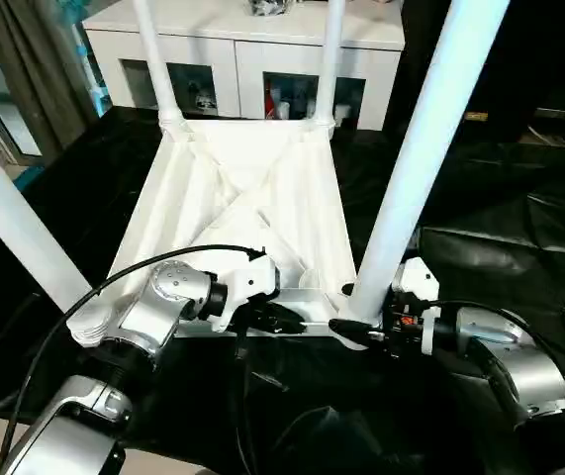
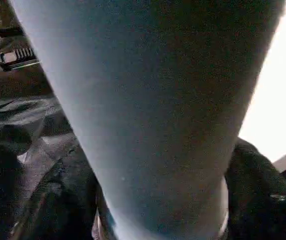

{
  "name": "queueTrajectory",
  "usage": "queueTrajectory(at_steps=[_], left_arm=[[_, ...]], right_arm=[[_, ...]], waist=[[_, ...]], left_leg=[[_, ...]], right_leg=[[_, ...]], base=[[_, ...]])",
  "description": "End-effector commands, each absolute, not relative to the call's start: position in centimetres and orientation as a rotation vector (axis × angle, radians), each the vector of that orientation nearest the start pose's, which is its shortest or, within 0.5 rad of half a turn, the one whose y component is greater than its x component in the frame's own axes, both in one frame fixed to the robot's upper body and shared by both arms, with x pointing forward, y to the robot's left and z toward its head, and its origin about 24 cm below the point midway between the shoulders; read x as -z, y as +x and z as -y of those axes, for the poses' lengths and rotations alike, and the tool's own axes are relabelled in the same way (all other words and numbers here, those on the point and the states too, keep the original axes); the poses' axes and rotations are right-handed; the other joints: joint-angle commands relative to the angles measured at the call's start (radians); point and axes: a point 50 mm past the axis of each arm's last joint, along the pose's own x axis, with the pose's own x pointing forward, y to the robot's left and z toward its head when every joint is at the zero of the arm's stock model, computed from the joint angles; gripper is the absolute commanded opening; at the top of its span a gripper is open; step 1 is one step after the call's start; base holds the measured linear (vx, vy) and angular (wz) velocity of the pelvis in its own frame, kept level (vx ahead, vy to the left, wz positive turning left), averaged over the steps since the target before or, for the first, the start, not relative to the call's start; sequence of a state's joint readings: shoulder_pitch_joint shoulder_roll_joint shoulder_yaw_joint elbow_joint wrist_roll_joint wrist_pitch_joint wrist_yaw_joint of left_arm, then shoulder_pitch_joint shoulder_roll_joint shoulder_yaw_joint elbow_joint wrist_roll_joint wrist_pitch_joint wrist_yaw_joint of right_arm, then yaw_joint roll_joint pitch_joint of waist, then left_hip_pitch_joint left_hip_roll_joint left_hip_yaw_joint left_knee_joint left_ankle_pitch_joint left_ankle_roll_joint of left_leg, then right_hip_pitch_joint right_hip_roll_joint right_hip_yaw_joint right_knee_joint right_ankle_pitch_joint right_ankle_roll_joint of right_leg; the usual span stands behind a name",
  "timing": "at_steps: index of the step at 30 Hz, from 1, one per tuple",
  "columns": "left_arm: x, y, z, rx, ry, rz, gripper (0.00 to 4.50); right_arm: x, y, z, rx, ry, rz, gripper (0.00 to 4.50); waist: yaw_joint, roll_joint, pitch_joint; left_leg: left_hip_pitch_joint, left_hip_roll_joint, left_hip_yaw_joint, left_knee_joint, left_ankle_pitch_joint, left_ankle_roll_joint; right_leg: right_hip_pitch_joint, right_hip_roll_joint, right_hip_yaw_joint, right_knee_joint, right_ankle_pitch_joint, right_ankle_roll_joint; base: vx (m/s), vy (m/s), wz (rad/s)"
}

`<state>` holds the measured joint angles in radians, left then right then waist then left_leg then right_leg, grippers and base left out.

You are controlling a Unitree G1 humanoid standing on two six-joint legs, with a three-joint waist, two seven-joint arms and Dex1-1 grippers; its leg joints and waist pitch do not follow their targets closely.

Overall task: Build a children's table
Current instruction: Rotate leg to tighten

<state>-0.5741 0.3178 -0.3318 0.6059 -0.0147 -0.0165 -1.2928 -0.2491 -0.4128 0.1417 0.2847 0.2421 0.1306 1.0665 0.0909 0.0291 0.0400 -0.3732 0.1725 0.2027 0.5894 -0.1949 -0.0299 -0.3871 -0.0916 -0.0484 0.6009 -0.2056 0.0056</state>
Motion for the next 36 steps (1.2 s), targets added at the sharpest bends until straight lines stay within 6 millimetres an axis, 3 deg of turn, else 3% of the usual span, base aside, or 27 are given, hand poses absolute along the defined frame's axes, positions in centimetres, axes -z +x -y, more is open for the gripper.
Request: queueTrajectory(at_steps=[1, 4, 6, 8, 10, 11, 15, 19, 20, 22, 25, 27, 33, 36], left_arm=[[-4.1, 30.7, -10.6, 1.452, 0.391, -0.380, 0.00], [-4.0, 31.6, -10.2, 1.321, 0.375, -0.371, 0.00], [-4.0, 32.1, -9.6, 1.237, 0.348, -0.359, 0.00], [-3.9, 32.3, -8.9, 1.200, 0.336, -0.353, 0.00], [-3.7, 32.5, -7.5, 1.138, 0.317, -0.348, 0.00], [-3.6, 32.6, -7.1, 1.122, 0.309, -0.346, 0.00], [-3.6, 32.8, -5.7, 1.060, 0.290, -0.337, 0.00], [-3.6, 32.6, -4.7, 1.080, 0.294, -0.330, 0.00], [-3.7, 32.4, -4.6, 1.116, 0.303, -0.327, 0.00], [-3.7, 32.3, -4.6, 1.133, 0.307, -0.325, 0.00], [-3.6, 32.1, -5.2, 1.172, 0.317, -0.332, 0.00], [-3.5, 31.6, -6.3, 1.250, 0.330, -0.336, 0.00], [-3.4, 31.0, -7.8, 1.351, 0.363, -0.355, 0.00], [-3.4, 30.3, -9.1, 1.456, 0.370, -0.365, 0.00]], right_arm=[[-3.0, 26.3, 15.4, -1.145, -0.045, -0.301, 2.79], [-2.0, 26.8, 15.0, -1.002, -0.018, -0.304, 2.77], [-1.3, 27.3, 14.4, -0.860, 0.012, -0.301, 2.75], [-0.8, 27.6, 13.9, -0.777, 0.052, -0.302, 2.75], [-0.1, 28.0, 12.9, -0.635, 0.118, -0.317, 2.75], [0.1, 28.1, 12.6, -0.600, 0.129, -0.324, 2.74], [0.4, 28.6, 11.5, -0.502, 0.138, -0.335, 2.74], [0.2, 29.2, 10.4, -0.497, 0.123, -0.316, 2.74], [-0.3, 29.4, 10.1, -0.527, 0.132, -0.291, 3.30], [-0.5, 29.4, 10.0, -0.542, 0.137, -0.279, 3.47], [-0.8, 29.2, 10.3, -0.620, 0.103, -0.259, 3.79], [-1.3, 28.5, 10.9, -0.770, 0.074, -0.252, 3.94], [-1.8, 27.6, 12.3, -0.919, 0.049, -0.261, 3.94], [-2.2, 27.0, 14.0, -1.023, 0.007, -0.281, 3.94]], waist=[[-0.002, -0.012, -0.056], [-0.004, -0.011, -0.051], [-0.013, -0.014, -0.039], [-0.019, -0.015, -0.038], [-0.027, -0.014, -0.038], [-0.035, -0.008, -0.036], [-0.042, -0.011, -0.036], [-0.045, -0.006, -0.038], [-0.047, -0.007, -0.038], [-0.046, -0.005, -0.038], [-0.047, -0.006, -0.039], [-0.045, -0.006, -0.041], [-0.044, -0.007, -0.048], [-0.043, -0.010, -0.052]], left_leg=[[0.015, 0.066, -0.025, -0.067, -0.143, 0.079], [0.018, 0.066, -0.025, -0.072, -0.181, 0.066], [0.026, 0.064, -0.032, -0.085, -0.306, -0.001], [0.026, 0.064, -0.038, -0.091, -0.336, -0.024], [0.026, 0.063, -0.041, -0.095, -0.357, -0.034], [0.029, 0.063, -0.041, -0.097, -0.378, -0.041], [0.030, 0.059, -0.042, -0.096, -0.398, -0.037], [0.024, 0.057, -0.043, -0.097, -0.392, -0.030], [0.023, 0.057, -0.043, -0.097, -0.391, -0.028], [0.026, 0.058, -0.041, -0.097, -0.398, -0.024], [0.021, 0.058, -0.041, -0.097, -0.388, -0.013], [0.019, 0.060, -0.040, -0.096, -0.368, 0.000], [0.011, 0.063, -0.035, -0.089, -0.269, 0.040], [0.011, 0.064, -0.031, -0.082, -0.209, 0.063]], right_leg=[[0.038, -0.064, 0.039, -0.055, -0.045, -0.279], [0.032, -0.065, 0.040, -0.064, -0.106, -0.273], [0.027, -0.070, 0.042, -0.087, -0.333, -0.223], [0.025, -0.071, 0.044, -0.094, -0.406, -0.188], [0.023, -0.069, 0.043, -0.097, -0.419, -0.170], [0.016, -0.068, 0.043, -0.100, -0.420, -0.170], [0.014, -0.068, 0.045, -0.110, -0.454, -0.148], [0.014, -0.067, 0.044, -0.110, -0.439, -0.144], [0.016, -0.067, 0.044, -0.109, -0.431, -0.144], [0.013, -0.066, 0.045, -0.110, -0.420, -0.148], [0.018, -0.066, 0.045, -0.107, -0.392, -0.157], [0.023, -0.066, 0.045, -0.103, -0.353, -0.169], [0.034, -0.066, 0.045, -0.085, -0.210, -0.219], [0.036, -0.064, 0.043, -0.073, -0.107, -0.250]], base=[[0.000, 0.000, 0.00], [0.000, 0.000, 0.00], [0.000, 0.000, 0.00], [0.000, 0.000, 0.00], [0.000, 0.000, 0.00], [0.000, 0.000, 0.00], [0.000, 0.000, 0.00], [0.000, 0.000, 0.00], [0.000, 0.000, 0.00], [0.000, 0.000, 0.00], [0.000, 0.000, 0.00], [0.000, 0.000, 0.00], [0.000, 0.000, 0.00], [0.000, 0.000, 0.00]])
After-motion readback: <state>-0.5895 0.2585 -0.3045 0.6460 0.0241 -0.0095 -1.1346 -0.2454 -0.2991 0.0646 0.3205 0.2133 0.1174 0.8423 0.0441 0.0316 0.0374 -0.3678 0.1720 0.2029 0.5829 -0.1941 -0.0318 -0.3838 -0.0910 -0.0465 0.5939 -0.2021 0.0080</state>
